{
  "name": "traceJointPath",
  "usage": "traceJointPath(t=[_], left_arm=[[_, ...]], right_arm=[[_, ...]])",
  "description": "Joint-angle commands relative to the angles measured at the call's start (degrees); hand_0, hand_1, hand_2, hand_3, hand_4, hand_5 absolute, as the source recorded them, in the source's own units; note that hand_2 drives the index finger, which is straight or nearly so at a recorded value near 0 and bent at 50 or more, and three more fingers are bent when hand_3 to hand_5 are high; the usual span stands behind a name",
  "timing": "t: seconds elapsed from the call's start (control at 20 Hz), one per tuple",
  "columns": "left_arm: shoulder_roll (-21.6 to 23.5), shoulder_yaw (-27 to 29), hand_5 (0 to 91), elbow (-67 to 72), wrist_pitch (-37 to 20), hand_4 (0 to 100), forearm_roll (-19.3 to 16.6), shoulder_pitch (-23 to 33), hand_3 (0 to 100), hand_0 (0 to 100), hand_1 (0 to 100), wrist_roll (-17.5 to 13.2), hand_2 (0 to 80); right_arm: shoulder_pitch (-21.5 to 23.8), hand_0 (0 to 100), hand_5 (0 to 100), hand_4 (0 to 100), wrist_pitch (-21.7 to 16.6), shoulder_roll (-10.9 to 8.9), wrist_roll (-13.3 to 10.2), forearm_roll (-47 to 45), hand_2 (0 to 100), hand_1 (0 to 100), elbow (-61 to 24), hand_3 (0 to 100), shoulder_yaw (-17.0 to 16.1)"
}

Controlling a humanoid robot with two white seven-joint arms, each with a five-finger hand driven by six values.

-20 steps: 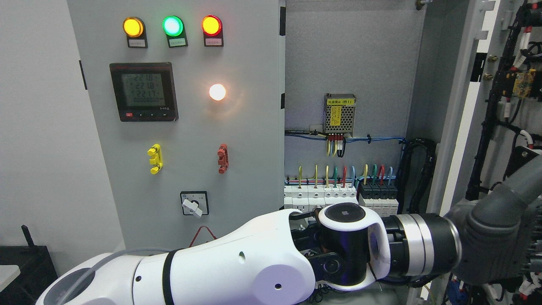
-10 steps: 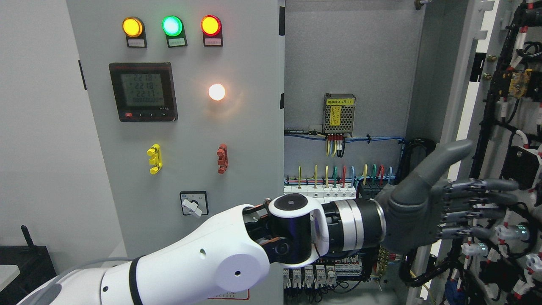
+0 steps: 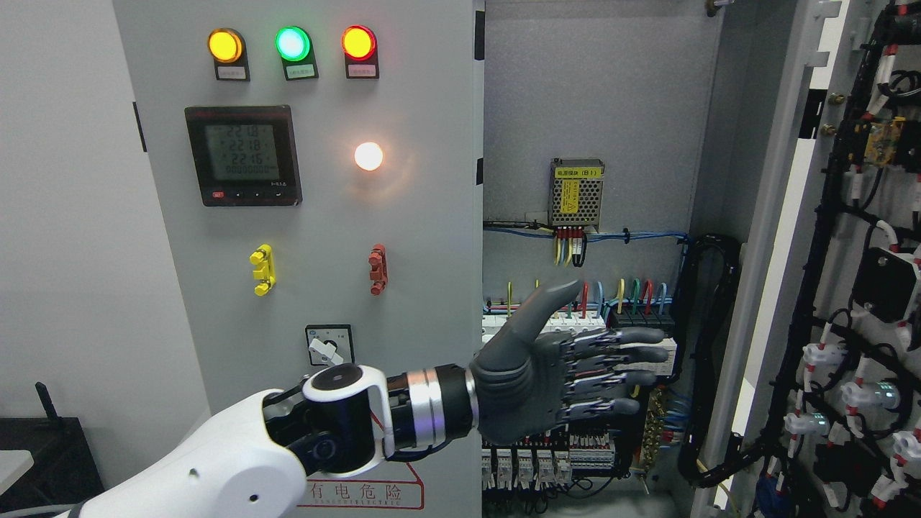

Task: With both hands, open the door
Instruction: 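Withdraw the left hand down and away from the opened door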

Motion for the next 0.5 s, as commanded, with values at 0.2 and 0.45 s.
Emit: traceJointPath(t=[0.2,0.45], left_arm=[[28.6,8.8,0.0,-10.8,-0.1,0,-7.2,18.7,0,0,0,-5.8,0.0],[29.5,21.9,0.0,-10.7,-0.1,0,-20.3,41.1,0,0,0,-11.2,0.0]], right_arm=[[0.0,38,0,0,0.1,0.0,0.0,-0.7,0,0,-0.1,0,0.0],[0.0,38,0,0,0.1,0.0,0.0,-0.6,0,0,0.0,0,0.0]])
